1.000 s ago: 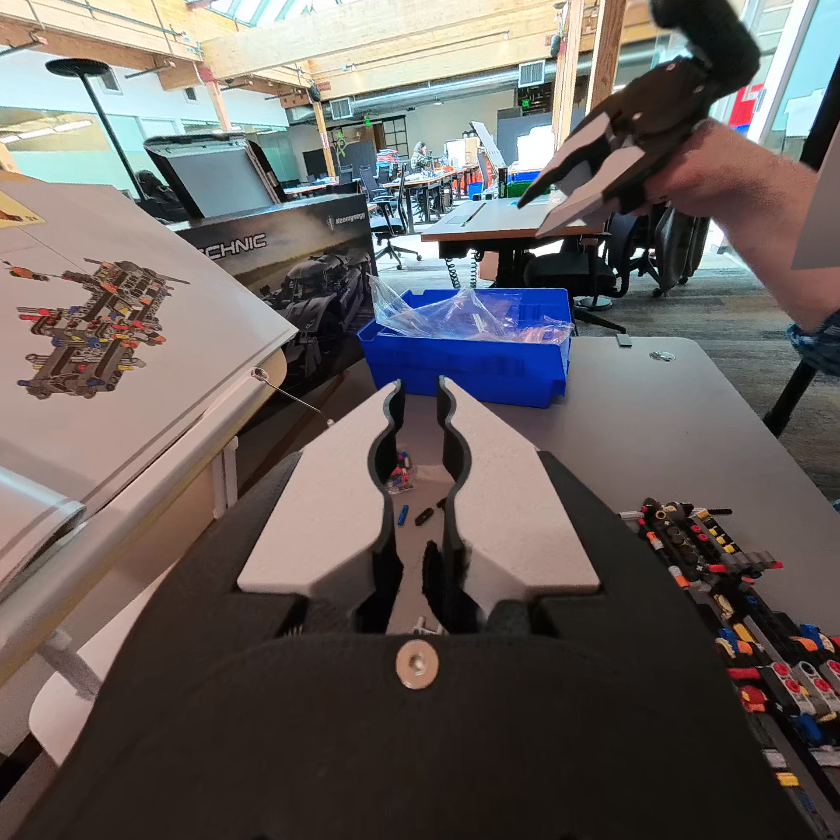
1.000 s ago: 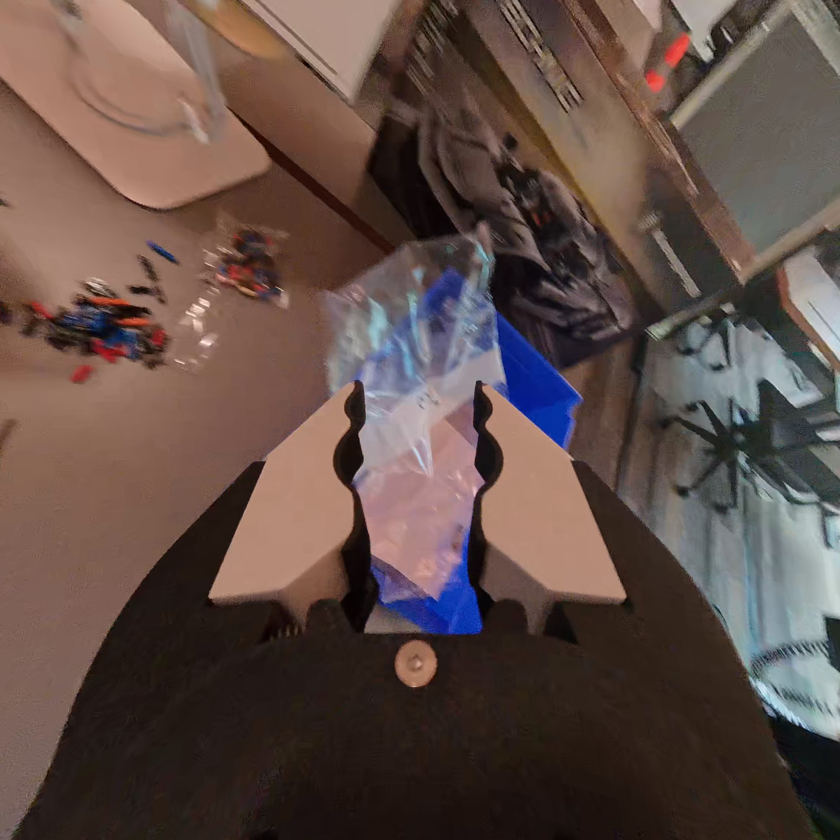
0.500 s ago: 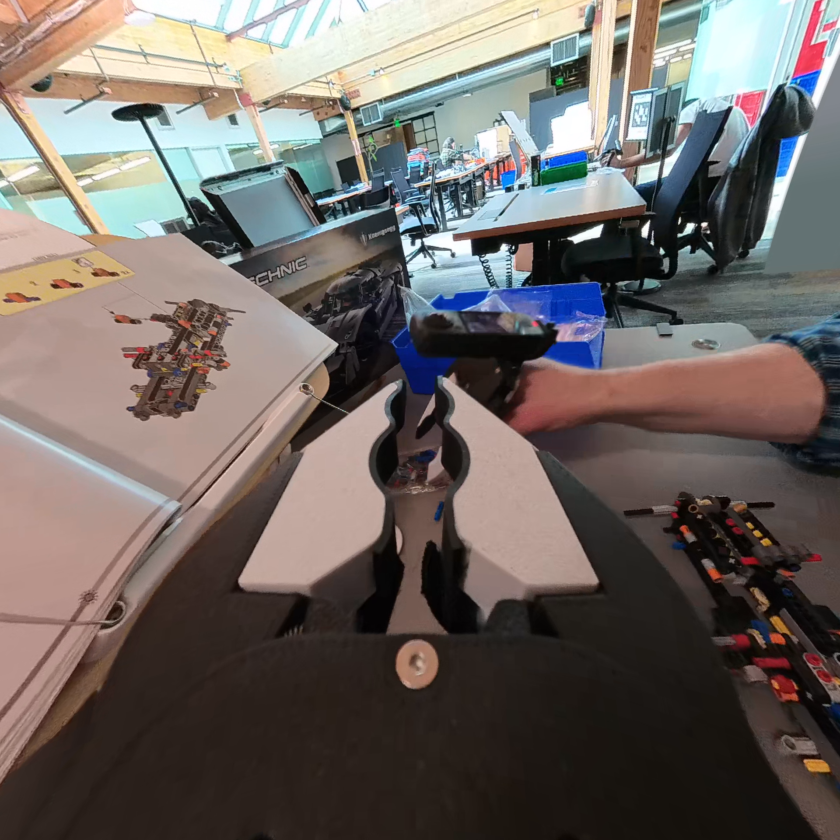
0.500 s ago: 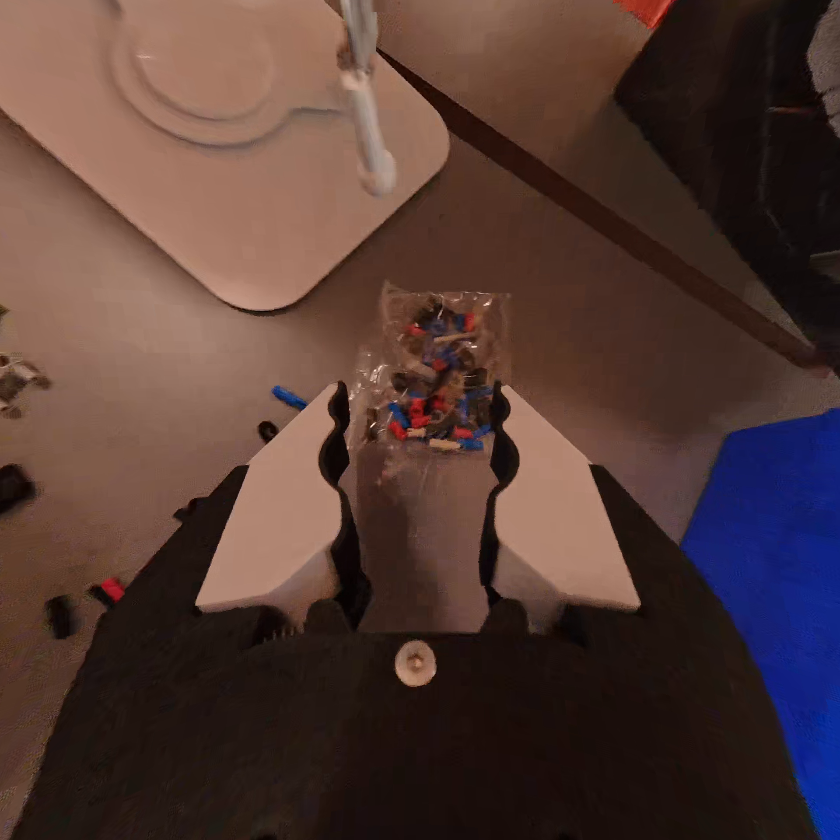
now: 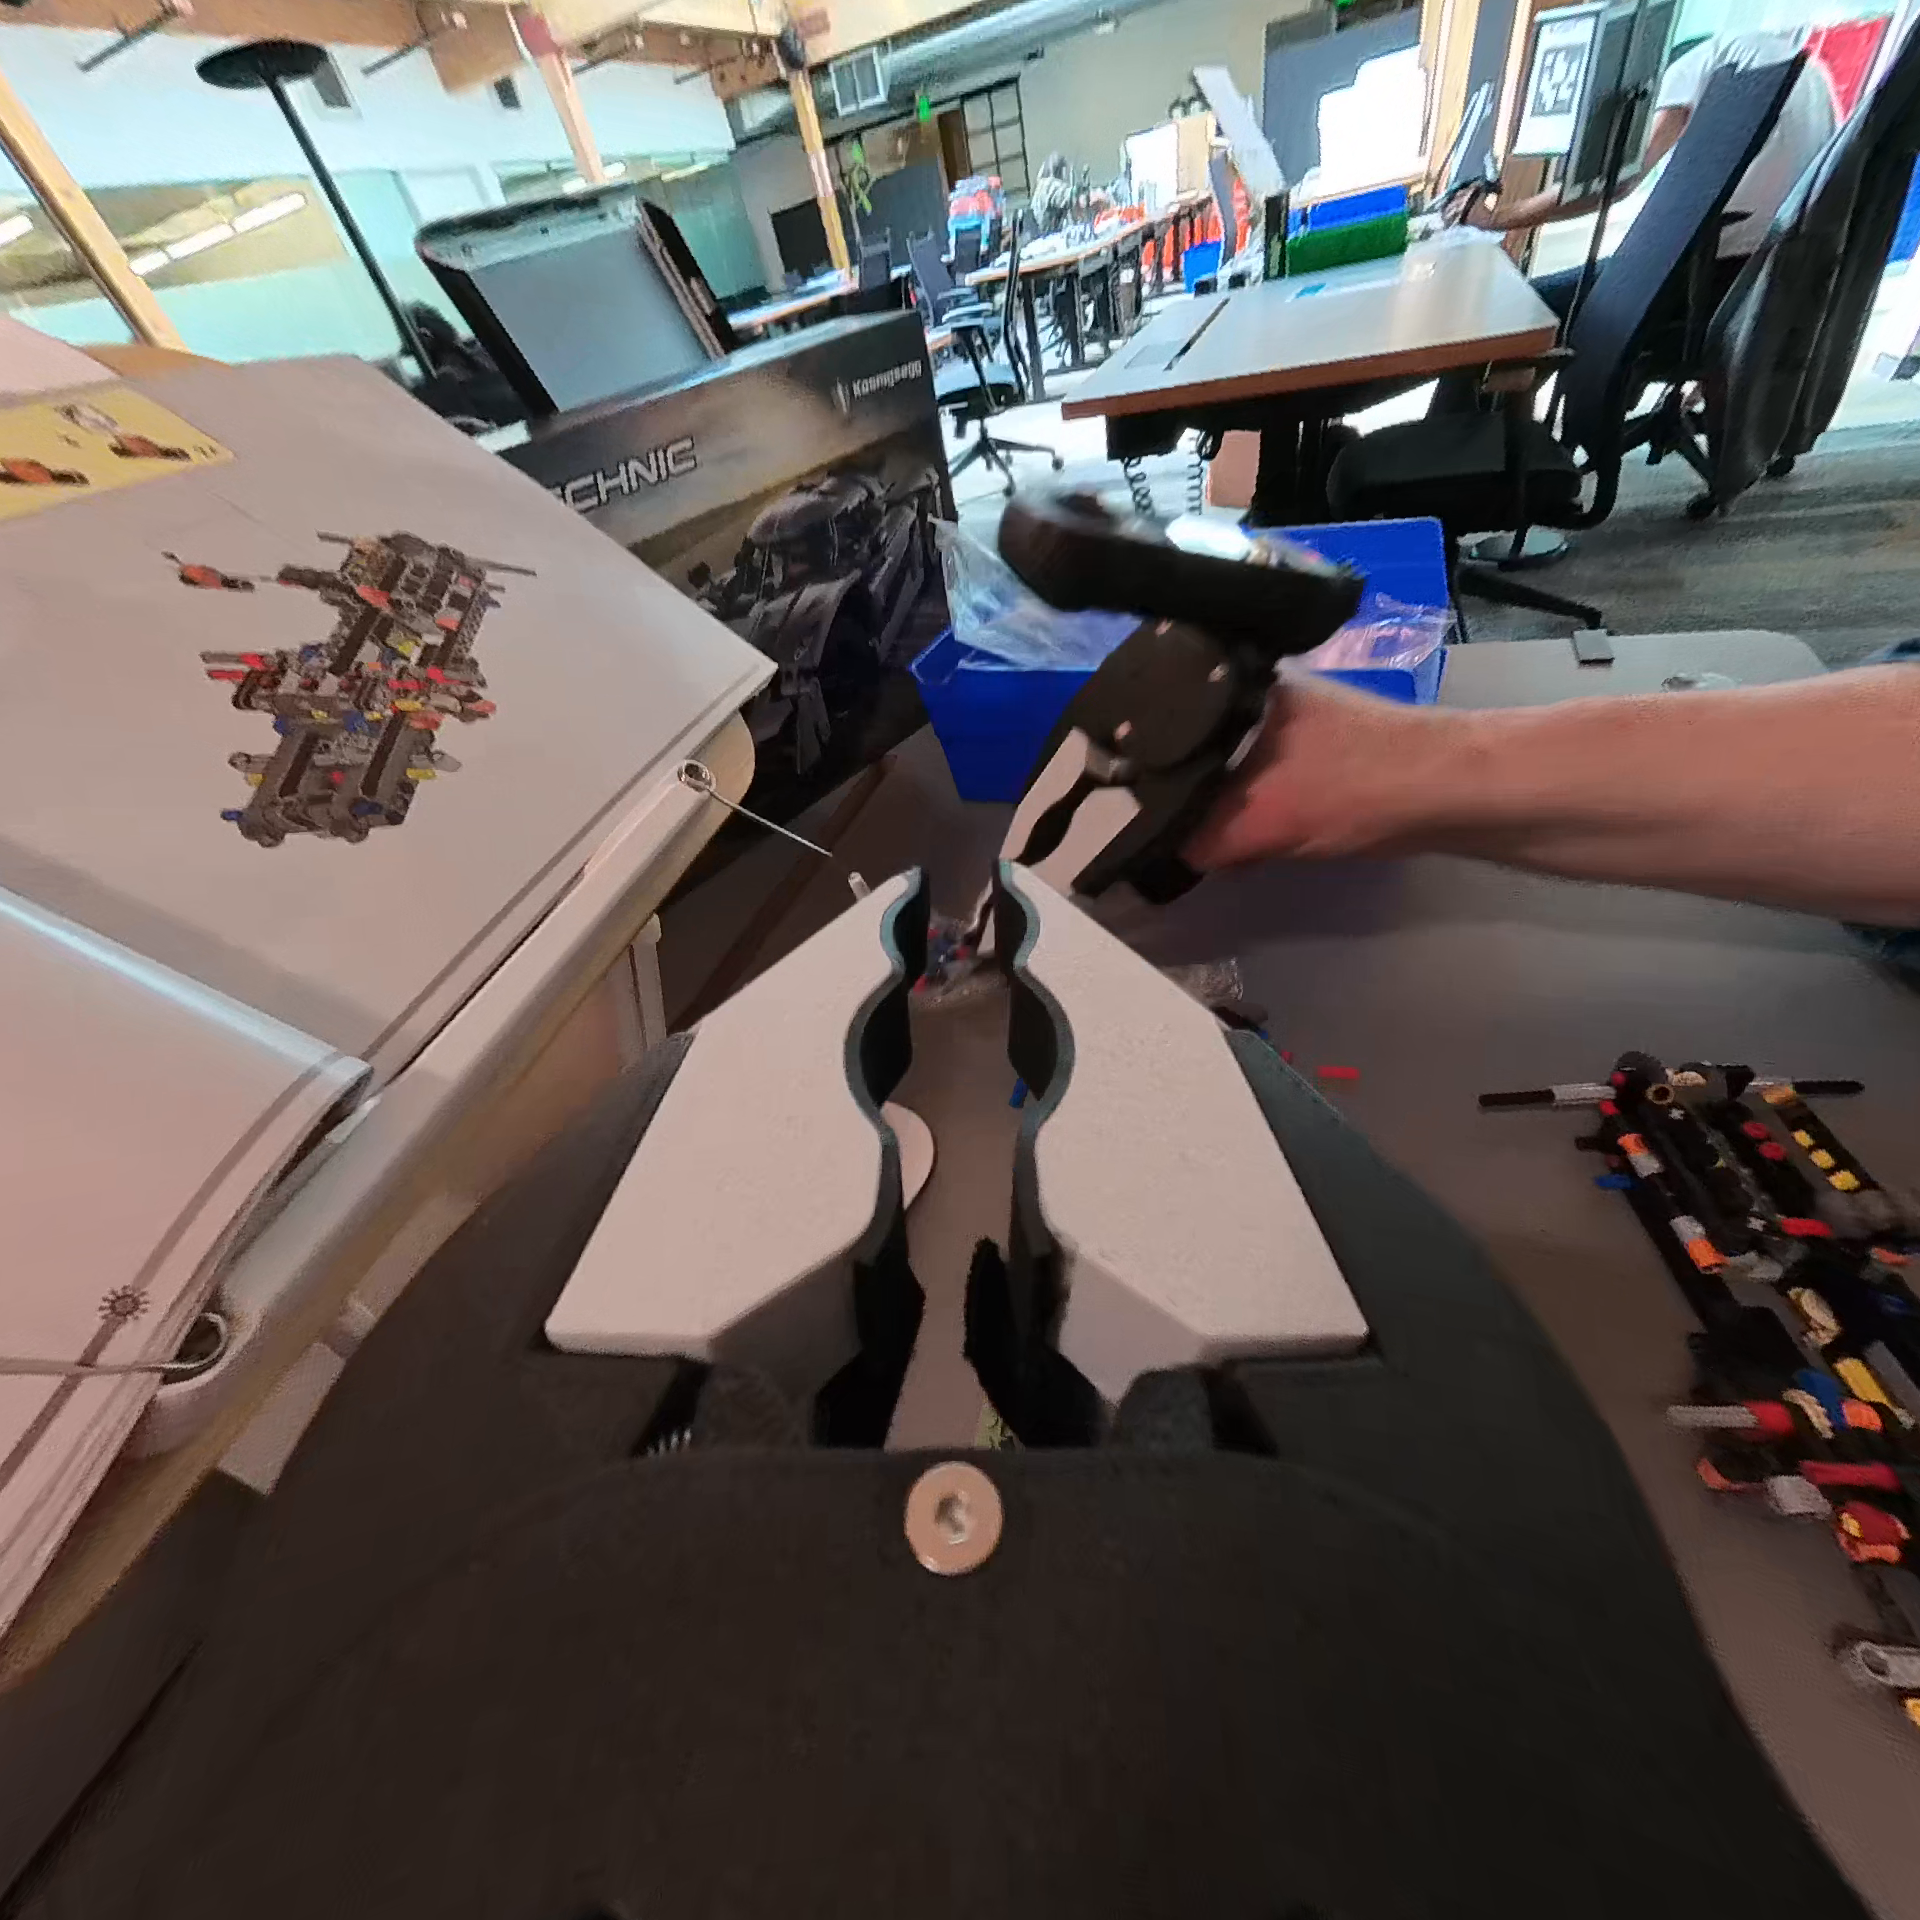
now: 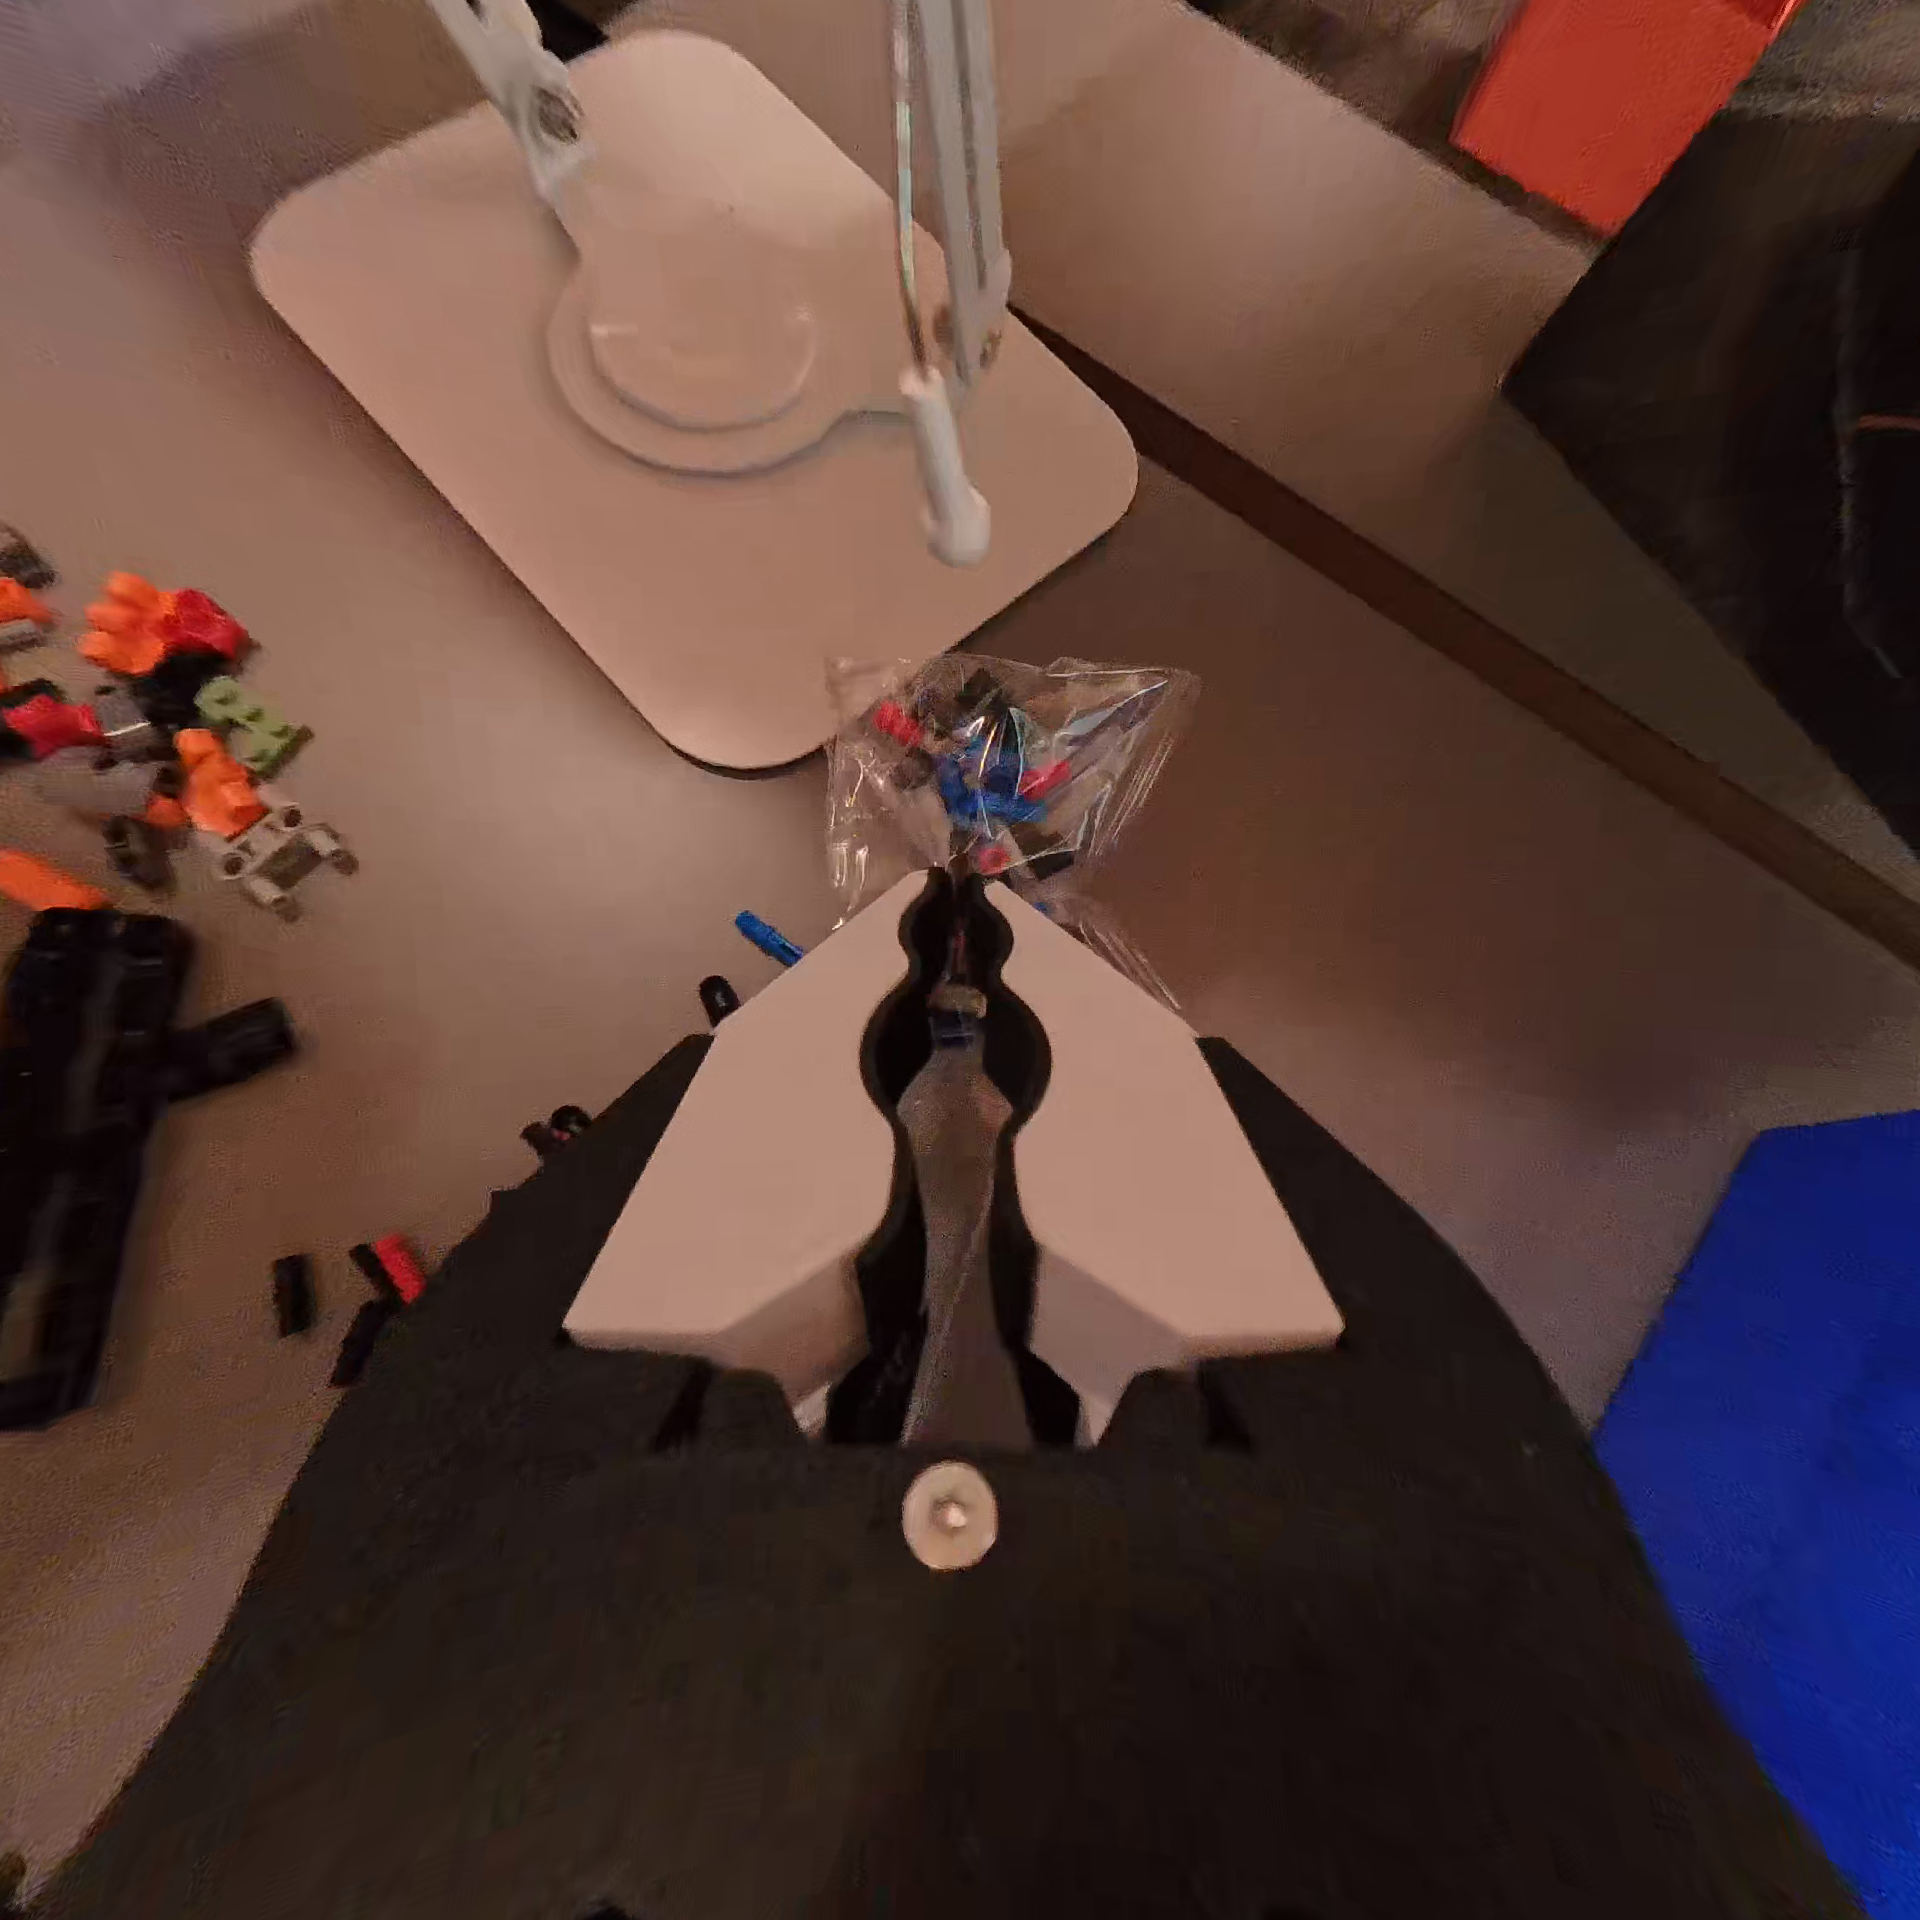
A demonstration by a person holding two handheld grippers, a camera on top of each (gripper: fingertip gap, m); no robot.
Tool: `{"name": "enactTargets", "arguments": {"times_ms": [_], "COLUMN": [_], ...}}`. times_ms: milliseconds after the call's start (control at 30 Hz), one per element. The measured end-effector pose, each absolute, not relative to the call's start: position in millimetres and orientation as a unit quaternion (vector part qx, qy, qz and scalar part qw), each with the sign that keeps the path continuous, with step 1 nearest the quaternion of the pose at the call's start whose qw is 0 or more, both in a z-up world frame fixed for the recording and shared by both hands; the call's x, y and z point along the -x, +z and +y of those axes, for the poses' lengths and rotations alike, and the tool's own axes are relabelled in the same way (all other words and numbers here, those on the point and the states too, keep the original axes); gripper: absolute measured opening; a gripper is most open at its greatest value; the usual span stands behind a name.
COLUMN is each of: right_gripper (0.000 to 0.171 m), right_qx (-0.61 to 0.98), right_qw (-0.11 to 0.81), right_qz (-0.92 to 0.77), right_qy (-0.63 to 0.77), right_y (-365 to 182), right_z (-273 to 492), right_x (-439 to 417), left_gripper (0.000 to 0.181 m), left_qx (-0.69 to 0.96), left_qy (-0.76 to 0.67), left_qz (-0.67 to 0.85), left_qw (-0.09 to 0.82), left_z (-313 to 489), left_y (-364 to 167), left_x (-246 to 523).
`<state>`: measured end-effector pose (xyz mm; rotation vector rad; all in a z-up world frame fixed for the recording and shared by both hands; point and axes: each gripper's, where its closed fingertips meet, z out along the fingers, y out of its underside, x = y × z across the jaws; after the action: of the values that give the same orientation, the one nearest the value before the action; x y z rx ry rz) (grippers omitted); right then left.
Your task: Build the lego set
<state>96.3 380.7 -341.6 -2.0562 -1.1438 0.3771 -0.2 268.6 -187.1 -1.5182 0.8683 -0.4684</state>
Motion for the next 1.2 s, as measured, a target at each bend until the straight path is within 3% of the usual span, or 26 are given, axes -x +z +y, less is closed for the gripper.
{"name": "enactTargets", "arguments": {"times_ms": [167,367,433,500,533,800,967,1100,1200], "right_gripper": [0.0,0.0,0.0,0.0,0.001,0.045,0.034,0.005,0.013], "right_qx": [0.728,0.592,0.561,0.543,0.539,0.633,0.657,0.648,0.641], "right_qw": [0.444,0.536,0.546,0.547,0.549,0.548,0.512,0.46,0.435], "right_qz": [-0.515,-0.602,-0.62,-0.633,-0.634,-0.528,-0.488,-0.496,-0.505], "right_qy": [0.086,-0.016,-0.054,-0.073,-0.078,0.142,0.262,0.351,0.381], "right_y": [-288,-252,-249,-250,-249,-208,-205,-205,-203], "right_z": [335,264,252,246,245,249,257,249,245], "right_x": [-100,-87,-82,-78,-78,-94,-92,-82,-78], "left_gripper": [0.021,0.039,0.033,0.004,0.0,0.0,0.0,0.0,0.0], "left_qx": [0.701,0.715,0.703,0.689,0.692,0.64,0.603,0.578,0.557], "left_qy": [-0.241,-0.382,-0.413,-0.427,-0.42,-0.425,-0.441,-0.455,-0.463], "left_qz": [0.339,0.305,0.311,0.319,0.322,0.35,0.381,0.394,0.409], "left_qw": [0.579,0.5,0.489,0.49,0.491,0.536,0.545,0.551,0.555], "left_z": [279,272,264,258,258,248,233,225,217], "left_y": [-209,-232,-232,-229,-231,-205,-194,-188,-183], "left_x": [-13,-48,-59,-66,-66,-58,-61,-59,-57]}}
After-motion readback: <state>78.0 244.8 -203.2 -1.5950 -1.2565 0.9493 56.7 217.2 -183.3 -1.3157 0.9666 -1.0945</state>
